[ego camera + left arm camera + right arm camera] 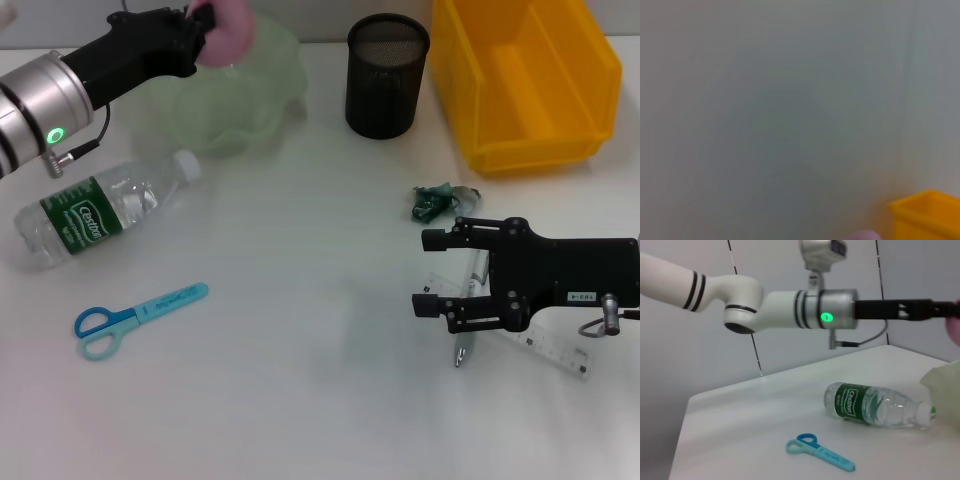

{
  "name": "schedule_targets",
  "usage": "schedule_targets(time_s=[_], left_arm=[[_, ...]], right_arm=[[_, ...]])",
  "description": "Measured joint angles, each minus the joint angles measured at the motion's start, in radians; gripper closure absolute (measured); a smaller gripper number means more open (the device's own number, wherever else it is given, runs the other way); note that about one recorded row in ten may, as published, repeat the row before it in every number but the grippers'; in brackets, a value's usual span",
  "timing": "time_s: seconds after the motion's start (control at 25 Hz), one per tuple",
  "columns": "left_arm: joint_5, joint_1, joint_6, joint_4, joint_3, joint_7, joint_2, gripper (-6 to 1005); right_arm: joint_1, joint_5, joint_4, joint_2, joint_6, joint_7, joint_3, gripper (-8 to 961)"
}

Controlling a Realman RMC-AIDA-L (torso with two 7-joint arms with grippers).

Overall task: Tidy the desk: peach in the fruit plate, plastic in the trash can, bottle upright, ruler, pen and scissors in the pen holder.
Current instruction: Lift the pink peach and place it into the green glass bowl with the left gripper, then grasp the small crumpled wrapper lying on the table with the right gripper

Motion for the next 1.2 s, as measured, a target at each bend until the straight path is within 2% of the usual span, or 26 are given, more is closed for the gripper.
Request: schedule_targets(time_s=[0.04,0.08,0.12,0.28,0.32,0.36,0.72,0.96,1.04,1.08,1.16,1.2], left_arm=[[-0.016,-0.022,-0.067,-0.019,0.000,0.013,-0.001,891],[-0.016,-0.022,-0.067,-0.019,0.000,0.013,-0.001,885],[-0.106,-0.080,-0.238,-0.109,-0.001,0.114,-0.003,878],[-0.140,-0.086,-0.256,-0.126,-0.001,0.155,-0.003,852],[-0.222,-0.088,-0.270,-0.153,0.003,0.232,-0.005,846],[-0.232,-0.088,-0.272,-0.155,0.005,0.237,-0.005,839],[-0.234,-0.096,-0.291,-0.156,0.011,0.239,-0.005,780],[-0.235,-0.098,-0.292,-0.158,0.011,0.233,-0.005,615],[-0.235,-0.098,-0.292,-0.158,0.011,0.233,-0.005,422],[-0.226,-0.086,-0.190,-0.142,0.017,0.147,0.000,326],[-0.207,-0.058,-0.060,-0.109,0.034,0.078,0.007,251],[-0.207,-0.058,-0.060,-0.109,0.034,0.078,0.007,213]], right_arm=[[0.001,0.000,0.000,0.000,0.000,0.000,-0.002,139],[0.001,0.000,0.000,0.001,0.000,0.000,-0.003,139],[0.002,0.000,0.001,0.002,0.000,-0.001,-0.004,139],[0.002,0.000,0.001,0.002,0.000,-0.002,-0.004,139],[0.002,0.000,0.001,0.003,0.000,-0.002,-0.002,139],[0.002,0.000,0.001,0.003,0.000,-0.002,-0.002,139],[0.005,0.000,0.000,0.004,0.001,-0.002,-0.005,139],[0.000,0.003,0.000,0.005,0.002,-0.002,-0.001,139],[-0.001,0.003,0.000,0.006,0.002,-0.002,0.000,139],[-0.001,0.003,0.000,0.006,0.002,-0.002,0.002,139],[-0.001,0.003,0.000,0.006,0.002,-0.002,0.003,139],[-0.001,0.003,0.000,0.006,0.002,-0.002,0.003,139]])
